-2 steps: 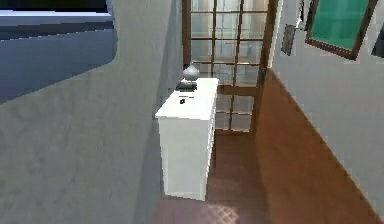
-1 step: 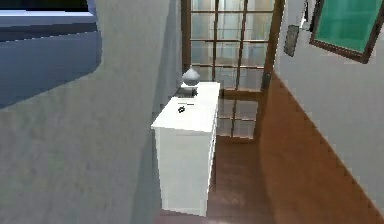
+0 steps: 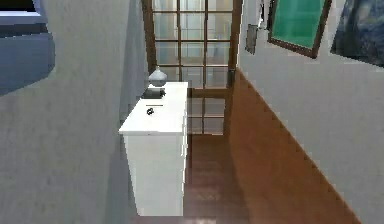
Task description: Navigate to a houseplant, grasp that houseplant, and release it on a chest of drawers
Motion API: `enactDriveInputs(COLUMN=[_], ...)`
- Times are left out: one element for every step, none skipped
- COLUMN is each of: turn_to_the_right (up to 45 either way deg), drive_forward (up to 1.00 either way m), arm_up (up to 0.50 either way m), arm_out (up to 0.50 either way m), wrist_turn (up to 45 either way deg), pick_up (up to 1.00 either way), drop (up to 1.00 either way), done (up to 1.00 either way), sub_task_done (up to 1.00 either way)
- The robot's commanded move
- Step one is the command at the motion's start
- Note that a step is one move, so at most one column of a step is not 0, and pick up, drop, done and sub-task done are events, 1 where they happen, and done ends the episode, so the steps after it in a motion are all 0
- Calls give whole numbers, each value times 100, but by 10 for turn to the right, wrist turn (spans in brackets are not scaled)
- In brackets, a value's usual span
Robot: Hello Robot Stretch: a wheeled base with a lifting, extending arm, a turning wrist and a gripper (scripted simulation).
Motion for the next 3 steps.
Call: enactDriveInputs(turn_to_the_right=[0,240,0], drive_forward=[60,0,100], arm_up=[0,0,0], arm_out=[0,0,0], wrist_turn=[0,0,0], pick_up=[0,0,0], drop=[0,0,0], done=[0,0,0], sub_task_done=[0,0,0])
